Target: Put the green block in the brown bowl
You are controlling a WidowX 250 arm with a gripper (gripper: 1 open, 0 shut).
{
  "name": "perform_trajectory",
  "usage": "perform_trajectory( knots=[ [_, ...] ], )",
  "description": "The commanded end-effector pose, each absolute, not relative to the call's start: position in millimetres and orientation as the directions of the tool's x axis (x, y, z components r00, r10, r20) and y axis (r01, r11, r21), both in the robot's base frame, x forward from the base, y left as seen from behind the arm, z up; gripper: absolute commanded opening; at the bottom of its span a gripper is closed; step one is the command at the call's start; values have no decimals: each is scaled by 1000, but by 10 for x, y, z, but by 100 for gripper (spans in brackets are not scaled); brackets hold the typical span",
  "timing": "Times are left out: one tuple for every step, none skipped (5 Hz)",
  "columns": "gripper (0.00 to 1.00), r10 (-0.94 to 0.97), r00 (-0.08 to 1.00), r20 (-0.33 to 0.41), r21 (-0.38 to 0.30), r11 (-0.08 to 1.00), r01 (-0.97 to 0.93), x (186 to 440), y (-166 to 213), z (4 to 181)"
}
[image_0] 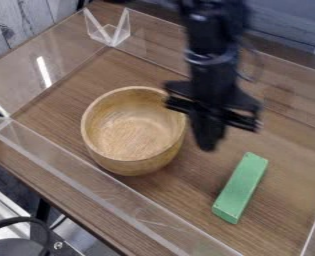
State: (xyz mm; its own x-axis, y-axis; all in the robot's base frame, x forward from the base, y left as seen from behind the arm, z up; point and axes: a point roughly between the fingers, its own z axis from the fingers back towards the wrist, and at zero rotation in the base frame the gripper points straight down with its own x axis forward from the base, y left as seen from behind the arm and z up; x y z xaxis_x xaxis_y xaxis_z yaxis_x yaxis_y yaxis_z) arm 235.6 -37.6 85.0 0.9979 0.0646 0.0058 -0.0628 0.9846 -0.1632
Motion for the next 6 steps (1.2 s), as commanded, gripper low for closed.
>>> perform_trajectory(
  knots=[
    [0, 86, 994, 66, -168, 983, -74, 2407, -103, 990],
    [0, 61, 996, 62, -168, 985, -50, 2418, -208, 959],
    [100, 47, 998, 48, -169, 985, -38, 2400, -255, 939],
    [100, 36, 999, 33, -170, 985, -29, 2385, -293, 912],
    [100, 28, 999, 25, -174, 984, -23, 2382, -332, 889],
    [100, 21, 1000, 13, -175, 984, -18, 2378, -367, 837]
  ],
)
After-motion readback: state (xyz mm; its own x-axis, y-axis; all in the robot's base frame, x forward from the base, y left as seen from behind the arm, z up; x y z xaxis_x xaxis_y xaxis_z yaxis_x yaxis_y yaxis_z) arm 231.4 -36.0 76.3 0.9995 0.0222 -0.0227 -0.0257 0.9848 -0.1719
